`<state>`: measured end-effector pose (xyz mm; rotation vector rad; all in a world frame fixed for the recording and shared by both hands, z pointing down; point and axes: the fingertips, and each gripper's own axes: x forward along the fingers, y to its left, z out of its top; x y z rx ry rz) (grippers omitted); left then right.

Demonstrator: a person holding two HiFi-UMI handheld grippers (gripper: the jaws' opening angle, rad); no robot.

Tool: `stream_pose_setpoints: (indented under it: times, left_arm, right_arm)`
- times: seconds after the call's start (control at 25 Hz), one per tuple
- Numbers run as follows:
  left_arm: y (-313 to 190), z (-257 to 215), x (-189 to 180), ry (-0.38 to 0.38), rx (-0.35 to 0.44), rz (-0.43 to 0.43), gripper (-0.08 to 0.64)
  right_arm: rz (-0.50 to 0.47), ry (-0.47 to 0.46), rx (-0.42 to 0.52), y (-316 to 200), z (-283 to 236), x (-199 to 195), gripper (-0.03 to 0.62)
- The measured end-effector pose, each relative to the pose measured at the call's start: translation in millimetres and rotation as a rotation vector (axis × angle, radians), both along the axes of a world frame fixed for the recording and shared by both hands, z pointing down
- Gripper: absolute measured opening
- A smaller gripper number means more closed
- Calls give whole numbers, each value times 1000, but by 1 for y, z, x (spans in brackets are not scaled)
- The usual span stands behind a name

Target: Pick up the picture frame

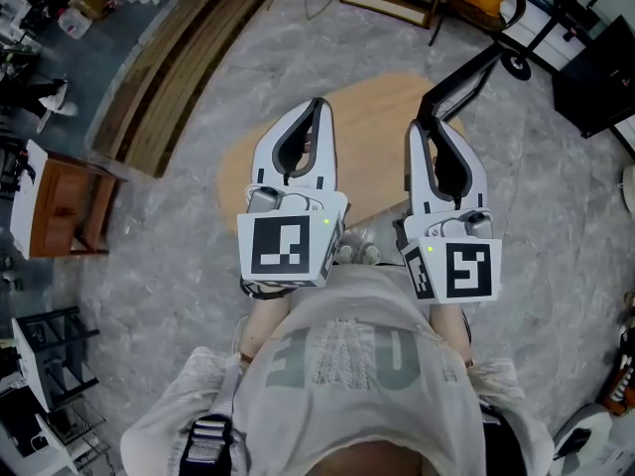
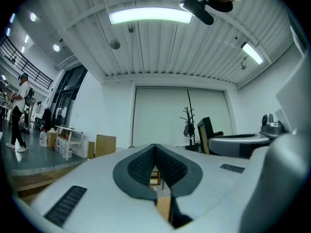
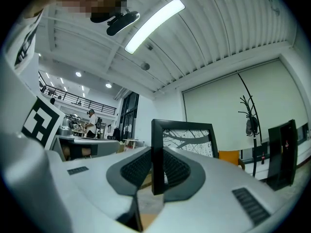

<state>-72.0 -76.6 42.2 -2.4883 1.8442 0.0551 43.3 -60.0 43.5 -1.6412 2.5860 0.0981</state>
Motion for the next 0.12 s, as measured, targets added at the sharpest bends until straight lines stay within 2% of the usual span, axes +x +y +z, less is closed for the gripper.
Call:
stream_pose_setpoints:
  times: [0.12]
  left_arm:
    - [-3,1,-8,4,-9,-13,9]
  right_arm:
    - [-4,15,4,-1,-1,-5,78]
